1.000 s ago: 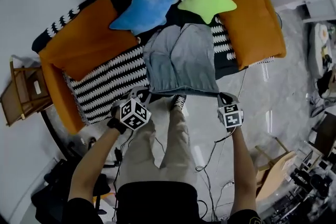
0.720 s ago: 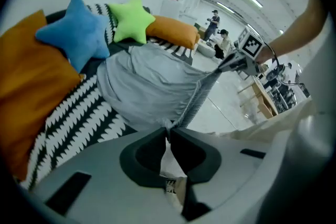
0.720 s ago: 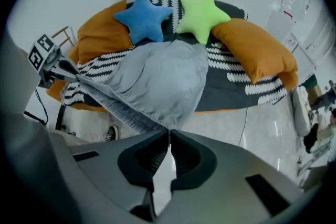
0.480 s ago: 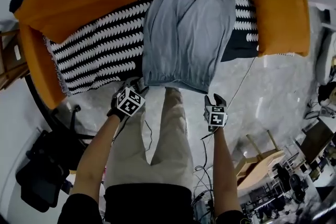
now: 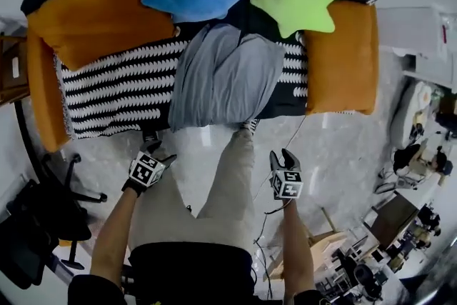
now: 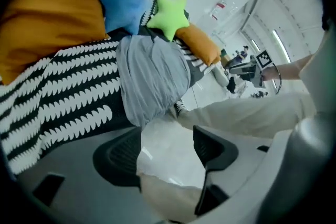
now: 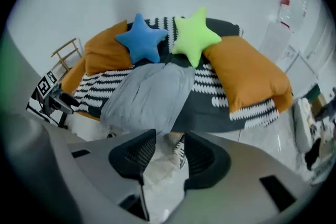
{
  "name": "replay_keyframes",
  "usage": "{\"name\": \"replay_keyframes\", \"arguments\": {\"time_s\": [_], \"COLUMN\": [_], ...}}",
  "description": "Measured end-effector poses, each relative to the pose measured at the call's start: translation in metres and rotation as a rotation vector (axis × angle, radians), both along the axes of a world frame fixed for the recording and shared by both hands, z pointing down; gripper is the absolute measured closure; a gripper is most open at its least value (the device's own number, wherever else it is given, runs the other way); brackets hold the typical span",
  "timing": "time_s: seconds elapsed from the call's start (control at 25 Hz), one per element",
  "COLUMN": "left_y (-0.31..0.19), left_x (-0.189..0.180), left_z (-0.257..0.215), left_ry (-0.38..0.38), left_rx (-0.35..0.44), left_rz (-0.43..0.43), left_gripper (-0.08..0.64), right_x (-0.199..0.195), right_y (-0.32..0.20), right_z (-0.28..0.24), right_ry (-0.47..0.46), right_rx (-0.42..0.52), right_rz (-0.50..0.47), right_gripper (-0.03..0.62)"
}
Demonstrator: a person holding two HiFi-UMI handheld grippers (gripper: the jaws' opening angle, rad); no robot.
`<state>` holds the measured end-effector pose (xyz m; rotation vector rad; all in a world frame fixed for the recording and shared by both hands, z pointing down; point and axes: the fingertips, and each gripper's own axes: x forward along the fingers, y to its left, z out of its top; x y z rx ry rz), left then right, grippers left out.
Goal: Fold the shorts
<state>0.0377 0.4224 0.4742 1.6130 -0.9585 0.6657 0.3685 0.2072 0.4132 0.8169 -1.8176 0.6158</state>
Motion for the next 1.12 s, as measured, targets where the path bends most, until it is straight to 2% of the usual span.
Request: {"name": "replay_keyframes", "arguments": {"time_s": [0.08,0.24,0.28,0.36,0.44,0.48,0.52,0.6,0.68,0.72,0.84,0.88,0.92,1.04,1.12], "left_y": [-0.026,-0.065,-0.067,-0.070,-0.073,-0.072,-0.068,-0.051,-0.030,-0.024,-0.015,-0.013,-0.012,-0.019,-0.031], "left_x": [0.009,0.020,0.029,0.055,0.090,0.106,0.117,0.126,0.133,0.140,0.197,0.215,0.226,0.231,0.236], "left_z": [-0.008,-0.019,-0.017,-0.006,0.008,0.012,0.015,0.025,0.045,0.057,0.080,0.089,0.103,0.148,0.164], "left_ry": [0.030,0.114,0.120,0.114,0.126,0.151,0.183,0.226,0.224,0.225,0.249,0.250,0.252,0.276,0.310], "left_rx": [0.004,0.025,0.025,0.008,-0.006,-0.004,0.005,0.023,0.030,0.030,-0.003,-0.022,-0.037,-0.022,0.008], "left_rz": [-0.171,-0.750,-0.857,-0.987,-1.105,-1.192,-1.292,-1.444,-1.489,-1.511,-1.678,-1.717,-1.724,-1.632,-1.566], "left_gripper": [0.247,0.250,0.250,0.250,0.250,0.250,0.250,0.250,0.250,0.250,0.249,0.249,0.250,0.250,0.249], "right_x": [-0.012,-0.075,-0.092,-0.120,-0.135,-0.135,-0.130,-0.120,-0.119,-0.120,-0.135,-0.143,-0.149,-0.150,-0.155], "right_y": [-0.082,-0.245,-0.275,-0.319,-0.347,-0.356,-0.364,-0.375,-0.372,-0.370,-0.366,-0.362,-0.359,-0.353,-0.347], "right_z": [0.004,0.038,0.049,0.075,0.107,0.124,0.138,0.155,0.166,0.172,0.193,0.196,0.196,0.168,0.141], "right_ry": [-0.027,-0.149,-0.164,-0.153,-0.110,-0.087,-0.070,-0.075,-0.109,-0.108,-0.038,-0.028,-0.034,-0.113,-0.158], "right_rx": [0.044,0.092,0.090,0.062,-0.048,-0.130,-0.206,-0.296,-0.335,-0.342,-0.358,-0.357,-0.345,-0.248,-0.171], "right_rz": [-0.082,-0.214,-0.268,-0.414,-0.550,-0.565,-0.529,-0.367,-0.224,-0.190,-0.228,-0.240,-0.227,-0.102,-0.083], "right_gripper": [0.426,0.463,0.465,0.463,0.453,0.473,0.466,0.477,0.467,0.460,0.468,0.519,0.575,0.575,0.577]}}
